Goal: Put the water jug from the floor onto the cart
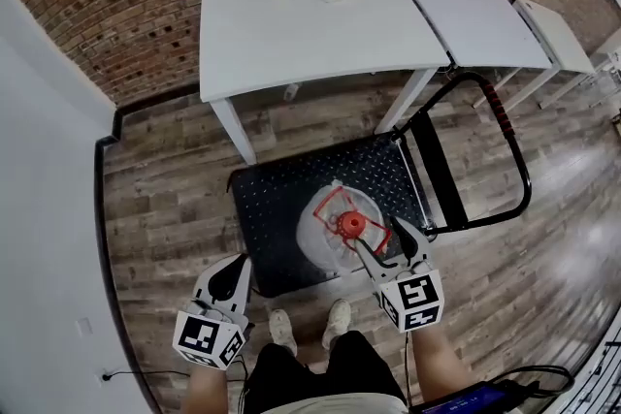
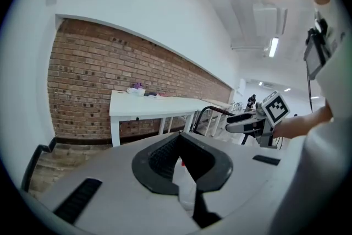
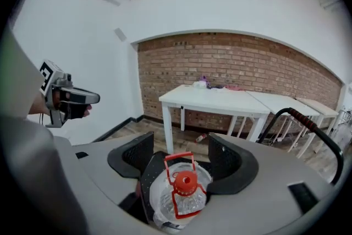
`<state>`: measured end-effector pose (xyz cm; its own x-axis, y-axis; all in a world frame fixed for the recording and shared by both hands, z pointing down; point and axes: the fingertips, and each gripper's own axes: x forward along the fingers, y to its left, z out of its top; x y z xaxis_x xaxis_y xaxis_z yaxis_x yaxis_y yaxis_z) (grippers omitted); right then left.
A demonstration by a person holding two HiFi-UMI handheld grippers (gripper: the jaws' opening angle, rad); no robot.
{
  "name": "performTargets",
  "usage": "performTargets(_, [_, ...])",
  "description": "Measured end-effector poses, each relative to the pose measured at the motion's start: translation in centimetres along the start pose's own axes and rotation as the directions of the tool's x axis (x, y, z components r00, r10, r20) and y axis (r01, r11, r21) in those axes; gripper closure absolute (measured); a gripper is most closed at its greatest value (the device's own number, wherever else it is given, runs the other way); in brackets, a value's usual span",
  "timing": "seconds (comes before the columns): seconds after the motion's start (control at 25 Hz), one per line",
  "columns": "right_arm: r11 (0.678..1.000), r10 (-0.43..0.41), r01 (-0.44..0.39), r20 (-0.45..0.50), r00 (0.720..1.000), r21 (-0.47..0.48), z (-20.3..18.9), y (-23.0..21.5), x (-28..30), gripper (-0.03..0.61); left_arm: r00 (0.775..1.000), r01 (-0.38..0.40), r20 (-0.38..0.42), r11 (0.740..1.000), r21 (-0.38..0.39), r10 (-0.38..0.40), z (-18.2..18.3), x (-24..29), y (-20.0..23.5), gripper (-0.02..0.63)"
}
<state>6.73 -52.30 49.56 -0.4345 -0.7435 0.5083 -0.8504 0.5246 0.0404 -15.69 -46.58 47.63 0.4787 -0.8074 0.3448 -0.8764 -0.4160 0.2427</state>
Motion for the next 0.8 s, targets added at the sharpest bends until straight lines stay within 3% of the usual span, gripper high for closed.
performTargets(0.12, [1.0,-0.018,0.019,0.078,0.997,-0.009,3.3,1.1,-3.0,0.269,0.998,0.058,0.039,0.998,0.023,-0.059,2.6,-0.5,-1.2,0.615])
performTargets(0.24, [0.998,-0.059,0.061,0.149,0.987,-0.009,5.7,2.6,-6.2,0.322,0.991,0.111,0.071,0.992,0.055,-0.115,4.6,-1.7,-2.2,0.615])
performTargets(0.44, [0.978,-0.196,0.205,0.213,0.957,-0.023,8.3,3.7,-11.1,0.419,0.973,0.181,0.13,0.98,0.083,-0.19,8.1,-3.7,-3.3,0.615])
performTargets(0.64, [0.959,-0.274,0.284,0.277,0.921,0.002,9.9,5.0,-15.6,0.477,0.953,0.256,0.141,0.96,0.111,-0.27,8.9,-5.5,-5.6,0.615])
performTargets(0.8, [0.949,-0.299,0.314,0.325,0.897,0.006,10.9,5.6,-18.8,0.563,0.931,0.316,0.143,0.938,0.142,-0.335,9.5,-6.8,-8.7,0.615])
